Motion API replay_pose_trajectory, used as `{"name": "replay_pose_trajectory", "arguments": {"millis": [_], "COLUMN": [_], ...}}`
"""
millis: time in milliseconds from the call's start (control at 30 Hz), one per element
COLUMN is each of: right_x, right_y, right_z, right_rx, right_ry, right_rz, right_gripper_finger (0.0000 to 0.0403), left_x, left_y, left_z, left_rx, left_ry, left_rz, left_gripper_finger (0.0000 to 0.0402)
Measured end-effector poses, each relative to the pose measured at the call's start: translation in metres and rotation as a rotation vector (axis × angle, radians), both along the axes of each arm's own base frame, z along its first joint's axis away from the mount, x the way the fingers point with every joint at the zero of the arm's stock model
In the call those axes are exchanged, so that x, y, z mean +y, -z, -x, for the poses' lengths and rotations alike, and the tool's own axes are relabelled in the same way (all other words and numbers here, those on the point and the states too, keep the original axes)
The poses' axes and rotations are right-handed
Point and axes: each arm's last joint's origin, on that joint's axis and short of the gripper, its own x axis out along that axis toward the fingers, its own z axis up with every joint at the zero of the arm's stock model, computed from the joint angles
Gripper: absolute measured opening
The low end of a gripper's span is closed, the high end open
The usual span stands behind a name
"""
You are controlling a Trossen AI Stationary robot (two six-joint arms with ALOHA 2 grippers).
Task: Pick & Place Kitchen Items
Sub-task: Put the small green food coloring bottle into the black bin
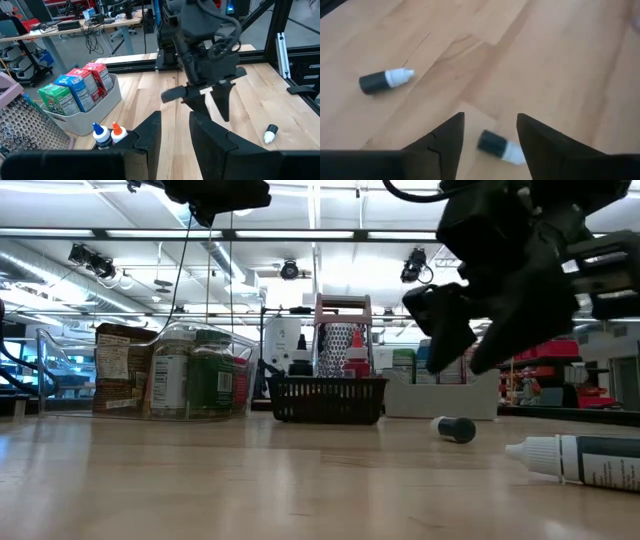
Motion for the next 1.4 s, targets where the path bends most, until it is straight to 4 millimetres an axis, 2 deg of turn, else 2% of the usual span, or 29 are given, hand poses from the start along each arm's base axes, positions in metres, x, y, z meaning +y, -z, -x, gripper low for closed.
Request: {"name": "replay_pose_trajectory", "arguments": {"millis": [333, 667, 833, 1000, 1200, 1400], "right_x": [0.002, 0.000, 0.002, 0.007, 0.006, 0.006], "right_y": [0.027, 0.031, 0.032, 0.036, 0.050, 0.052], "right_z": [-0.007, -0.011, -0.009, -0.008, -0.012, -0.012], "right_rx": [0.059, 0.083, 0.139, 0.122, 0.138, 0.132], "right_ry": [-0.010, 0.203, 0.289, 0.214, 0.230, 0.249], "right_rz": [0.022, -0.052, -0.128, -0.063, -0.028, -0.010], "right_gripper_finger": [0.0249, 0.0293, 0.0297, 0.0297, 0.0298, 0.0289], "left_x": [0.000, 0.000, 0.000, 0.000, 0.000, 0.000], "left_y": [0.000, 0.000, 0.000, 0.000, 0.000, 0.000], "left_z": [0.000, 0.000, 0.000, 0.000, 0.000, 0.000], "left_rx": [0.001, 0.000, -0.001, 0.000, 0.001, 0.000], "left_ry": [0.001, 0.000, -0.002, -0.002, -0.002, -0.002], "left_rz": [-0.001, 0.002, 0.009, 0.010, 0.009, 0.010], "left_gripper_finger": [0.0110, 0.0110, 0.0110, 0.0110, 0.0110, 0.0110]}}
